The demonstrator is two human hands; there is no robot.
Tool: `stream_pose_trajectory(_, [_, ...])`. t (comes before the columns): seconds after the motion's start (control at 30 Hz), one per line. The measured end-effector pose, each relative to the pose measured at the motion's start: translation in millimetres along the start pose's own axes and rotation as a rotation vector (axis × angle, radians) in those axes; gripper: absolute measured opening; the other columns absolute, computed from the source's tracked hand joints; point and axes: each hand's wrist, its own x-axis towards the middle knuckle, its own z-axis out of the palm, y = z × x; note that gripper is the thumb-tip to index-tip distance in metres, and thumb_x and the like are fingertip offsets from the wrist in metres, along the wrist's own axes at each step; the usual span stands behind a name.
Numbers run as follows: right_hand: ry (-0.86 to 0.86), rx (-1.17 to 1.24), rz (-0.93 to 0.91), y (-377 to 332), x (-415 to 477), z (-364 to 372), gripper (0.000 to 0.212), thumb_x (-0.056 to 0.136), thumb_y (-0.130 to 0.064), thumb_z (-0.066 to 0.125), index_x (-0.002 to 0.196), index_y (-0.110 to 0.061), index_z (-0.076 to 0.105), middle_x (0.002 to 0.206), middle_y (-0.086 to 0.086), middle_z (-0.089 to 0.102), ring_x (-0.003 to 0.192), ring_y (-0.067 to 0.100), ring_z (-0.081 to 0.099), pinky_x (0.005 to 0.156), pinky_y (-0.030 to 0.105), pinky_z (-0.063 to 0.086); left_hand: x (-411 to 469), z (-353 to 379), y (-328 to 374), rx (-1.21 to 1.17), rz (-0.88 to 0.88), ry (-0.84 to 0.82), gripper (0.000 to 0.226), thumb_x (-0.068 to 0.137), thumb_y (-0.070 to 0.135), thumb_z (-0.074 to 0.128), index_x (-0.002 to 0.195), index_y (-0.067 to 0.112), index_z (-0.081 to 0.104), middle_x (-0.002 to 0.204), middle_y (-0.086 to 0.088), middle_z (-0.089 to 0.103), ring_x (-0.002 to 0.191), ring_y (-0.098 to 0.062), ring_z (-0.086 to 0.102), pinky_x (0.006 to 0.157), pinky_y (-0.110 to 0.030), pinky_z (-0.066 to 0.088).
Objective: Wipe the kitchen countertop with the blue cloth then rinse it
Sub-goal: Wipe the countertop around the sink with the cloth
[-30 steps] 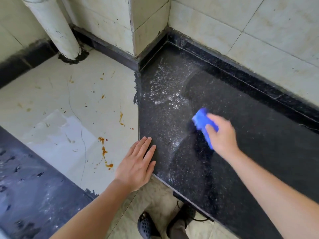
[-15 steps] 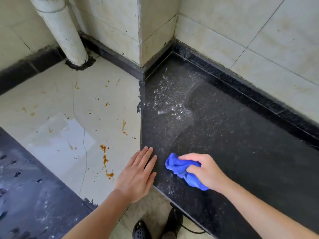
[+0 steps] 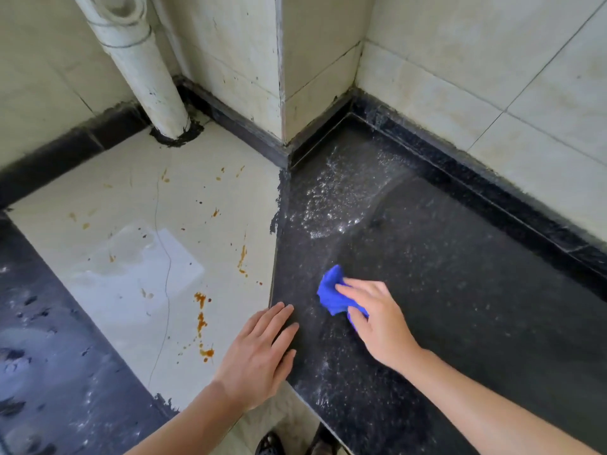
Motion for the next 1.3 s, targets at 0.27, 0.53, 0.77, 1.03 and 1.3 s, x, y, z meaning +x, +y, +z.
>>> stream_pose_trajectory(0.27, [0.445, 0.224, 0.497, 79, 130, -102, 0.038, 0.082, -0.001, 0.049, 0.109, -0.021, 0.067, 0.109, 0.006, 0.068, 0.100, 0.022, 0.061, 0.087, 0.028, 0.045, 119, -10, -33, 0.058, -0.224, 0.052, 0.051, 0.098, 0.038, 0.035, 0.131, 0.005, 0.055, 0.143, -0.018, 0.047, 0.135, -0.036, 0.042, 0.112, -0.045, 0.033])
stream_pose_trajectory(0.53, [0.434, -0.234, 0.124, 57, 145, -13, 0.040, 0.085, -0.010, 0.050, 0.124, -0.011, 0.059, 0.128, 0.004, 0.059, 0.107, 0.033, 0.051, 0.082, 0.042, 0.044, 136, 0, -40, 0.089, -0.299, 0.048, 0.056, 0.099, 0.038, 0.031, 0.139, 0.001, 0.047, 0.149, -0.019, 0.040, 0.141, -0.035, 0.033, 0.116, -0.043, 0.021])
stream_pose_trajectory(0.77, [0.117, 0.431, 0.251, 51, 100, -70, 0.038, 0.077, -0.004, 0.049, 0.091, -0.030, 0.072, 0.094, -0.009, 0.071, 0.084, -0.002, 0.062, 0.077, 0.013, 0.045, 138, -3, -39, 0.078, -0.311, 0.030, 0.057, 0.098, 0.039, 0.030, 0.137, 0.003, 0.049, 0.148, -0.018, 0.042, 0.139, -0.035, 0.035, 0.113, -0.045, 0.024])
stream_pose_trajectory(1.03, [0.695, -0.010, 0.977, 124, 213, -109, 0.033, 0.088, -0.008, 0.049, 0.120, -0.002, 0.053, 0.129, 0.022, 0.045, 0.120, 0.040, 0.041, 0.094, 0.045, 0.038, 139, -1, -39, 0.086, -0.297, 0.044, 0.056, 0.097, 0.037, 0.033, 0.138, 0.001, 0.049, 0.149, -0.018, 0.040, 0.141, -0.035, 0.033, 0.114, -0.046, 0.024])
stream_pose_trajectory(1.3, [0.363, -0.153, 0.492, 70, 305, -73, 0.039, 0.089, -0.007, 0.048, 0.128, -0.010, 0.053, 0.134, 0.013, 0.047, 0.121, 0.034, 0.042, 0.094, 0.043, 0.040, 139, 1, -39, 0.083, -0.294, 0.064, 0.055, 0.097, 0.036, 0.036, 0.138, 0.002, 0.049, 0.149, -0.018, 0.040, 0.141, -0.034, 0.032, 0.113, -0.047, 0.027])
